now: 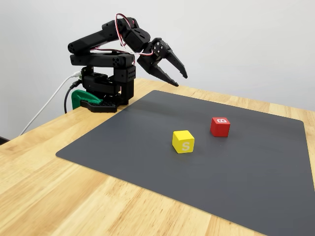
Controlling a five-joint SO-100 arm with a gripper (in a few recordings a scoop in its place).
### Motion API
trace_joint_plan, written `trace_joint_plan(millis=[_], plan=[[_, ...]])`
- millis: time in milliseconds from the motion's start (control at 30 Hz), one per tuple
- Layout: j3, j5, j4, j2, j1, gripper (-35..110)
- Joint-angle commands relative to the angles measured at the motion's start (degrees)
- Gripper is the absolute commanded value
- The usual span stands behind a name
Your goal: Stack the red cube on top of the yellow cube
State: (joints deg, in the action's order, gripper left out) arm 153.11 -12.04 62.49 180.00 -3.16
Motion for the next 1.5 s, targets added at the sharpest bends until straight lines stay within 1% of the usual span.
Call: trace_joint_plan(millis=[0,100,267,367,467,633,833,1233,1467], plan=[[0.09,-1.67,-1.23,0.09,-0.62,15],[0.09,-2.29,-3.16,0.09,-0.88,19],[0.09,-3.43,-4.31,-0.26,-0.62,20],[-0.18,-3.87,-7.47,-3.43,-1.14,20],[-4.04,-3.08,-11.78,-13.97,-2.29,21],[-19.42,1.32,-19.07,-44.56,-3.78,22],[-30.06,3.08,-21.18,-63.63,-5.27,22],[-40.96,2.46,-21.71,-79.8,-7.29,22],[-45.53,2.11,-20.83,-85.25,-7.03,22]])
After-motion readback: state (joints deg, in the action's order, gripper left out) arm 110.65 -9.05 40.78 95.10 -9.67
